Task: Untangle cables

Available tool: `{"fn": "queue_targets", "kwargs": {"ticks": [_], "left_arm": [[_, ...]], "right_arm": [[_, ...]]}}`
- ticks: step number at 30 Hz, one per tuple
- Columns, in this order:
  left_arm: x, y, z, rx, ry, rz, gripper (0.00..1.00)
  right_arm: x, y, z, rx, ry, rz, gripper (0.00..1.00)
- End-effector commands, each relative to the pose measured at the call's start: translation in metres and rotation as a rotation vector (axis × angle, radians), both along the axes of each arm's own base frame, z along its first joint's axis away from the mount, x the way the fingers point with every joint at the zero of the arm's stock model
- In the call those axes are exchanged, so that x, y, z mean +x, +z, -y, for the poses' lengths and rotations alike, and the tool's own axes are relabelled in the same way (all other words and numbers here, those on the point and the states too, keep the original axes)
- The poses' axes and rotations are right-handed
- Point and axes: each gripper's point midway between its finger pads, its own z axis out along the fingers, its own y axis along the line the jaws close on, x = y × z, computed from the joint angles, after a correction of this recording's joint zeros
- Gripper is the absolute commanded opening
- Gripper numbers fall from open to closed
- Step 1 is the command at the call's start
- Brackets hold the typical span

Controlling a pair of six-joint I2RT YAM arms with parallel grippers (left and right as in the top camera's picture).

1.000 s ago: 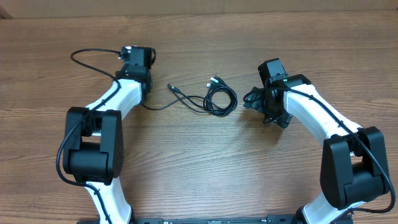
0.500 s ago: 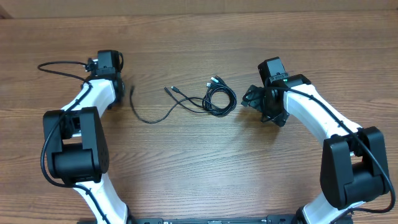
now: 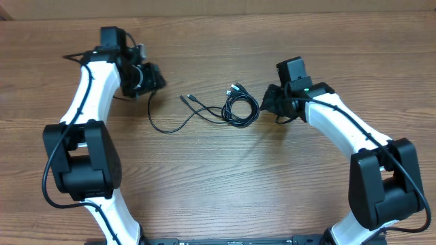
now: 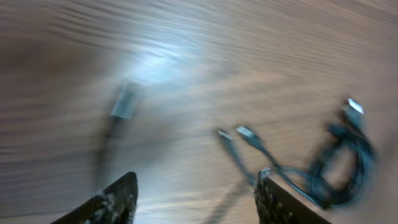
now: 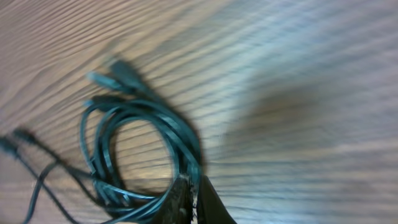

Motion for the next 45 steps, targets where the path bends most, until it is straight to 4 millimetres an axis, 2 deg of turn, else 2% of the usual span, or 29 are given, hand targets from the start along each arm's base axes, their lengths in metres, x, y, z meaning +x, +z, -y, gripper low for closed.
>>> {"fn": "queue_targets", "kwargs": {"ticks": [1, 3, 7, 9, 12, 13, 14, 15, 16, 20, 23, 25, 27, 30, 32, 33, 35, 37, 38, 40, 42, 44, 45], "left_arm": [[-0.022, 0.007, 0.064, -0.167, -0.172, -0.041, 0.54], [-0.031, -0.001, 0.077, -0.159, -0.201, -0.068, 0.54], [-0.053, -0.017, 0.104, -0.155, -0.246, -0.130, 0.55], [-0.057, -0.023, 0.119, -0.157, -0.267, -0.129, 0.57], [-0.059, -0.023, 0.133, -0.158, -0.280, -0.122, 0.59], [-0.059, -0.024, 0.136, -0.148, -0.275, -0.123, 0.59], [-0.059, -0.028, 0.136, -0.113, -0.237, -0.136, 0.58], [-0.059, -0.033, 0.134, -0.054, -0.197, -0.150, 0.56], [-0.060, -0.038, 0.130, 0.011, -0.165, -0.158, 0.55], [-0.066, -0.046, 0.107, 0.176, -0.092, -0.187, 0.56], [-0.067, -0.047, 0.101, 0.192, -0.081, -0.197, 0.58], [-0.067, -0.047, 0.099, 0.181, -0.064, -0.204, 0.59], [-0.069, -0.047, 0.097, 0.173, -0.015, -0.227, 0.59], [-0.073, -0.048, 0.096, 0.163, 0.041, -0.260, 0.61], [-0.078, -0.047, 0.100, 0.137, 0.037, -0.284, 0.61], [-0.082, -0.047, 0.103, 0.121, 0.031, -0.302, 0.61], [-0.087, -0.047, 0.102, 0.128, 0.034, -0.322, 0.62], [-0.086, -0.051, 0.097, 0.145, 0.099, -0.329, 0.64], [-0.084, -0.056, 0.095, 0.142, 0.152, -0.323, 0.64], [-0.082, -0.067, 0.099, 0.113, 0.199, -0.311, 0.60], [-0.089, -0.082, 0.105, 0.073, 0.240, -0.326, 0.56], [-0.092, -0.091, 0.103, 0.075, 0.249, -0.322, 0.55], [-0.092, -0.094, 0.103, 0.073, 0.248, -0.318, 0.52]], "right_arm": [[0.006, 0.003, -0.023, -0.058, 0.225, 0.096, 0.13], [0.009, 0.002, -0.025, -0.055, 0.226, 0.109, 0.17], [0.014, -0.014, -0.027, -0.058, 0.226, 0.098, 0.27], [0.014, -0.029, -0.027, -0.063, 0.227, 0.073, 0.35], [0.008, -0.045, -0.028, -0.059, 0.231, 0.028, 0.38], [0.004, -0.049, -0.030, -0.048, 0.239, 0.007, 0.38], [-0.001, -0.052, -0.034, -0.022, 0.253, -0.016, 0.29], [-0.008, -0.055, -0.042, 0.027, 0.271, -0.047, 0.07], [-0.016, -0.055, -0.052, 0.098, 0.271, -0.090, 0.04], [-0.044, -0.057, -0.069, 0.184, 0.248, -0.215, 0.04], [-0.058, -0.059, -0.081, 0.181, 0.245, -0.259, 0.04], [-0.069, -0.060, -0.096, 0.182, 0.237, -0.286, 0.05], [-0.072, -0.063, -0.099, 0.138, 0.205, -0.283, 0.11], [-0.065, -0.068, -0.089, 0.039, 0.179, -0.235, 0.20], [-0.064, -0.067, -0.091, 0.048, 0.182, -0.230, 0.23], [-0.066, -0.065, -0.095, 0.074, 0.194, -0.239, 0.30], [-0.066, -0.051, -0.107, 0.132, 0.237, -0.235, 0.40], [-0.060, -0.029, -0.112, 0.147, 0.265, -0.199, 0.42], [-0.054, -0.014, -0.110, 0.131, 0.258, -0.161, 0.46], [-0.046, -0.004, -0.102, 0.087, 0.234, -0.113, 0.52], [-0.042, -0.008, -0.088, 0.019, 0.199, -0.101, 0.59], [-0.041, -0.012, -0.076, -0.026, 0.174, -0.102, 0.63], [-0.040, -0.013, -0.072, -0.044, 0.164, -0.099, 0.63]]}}
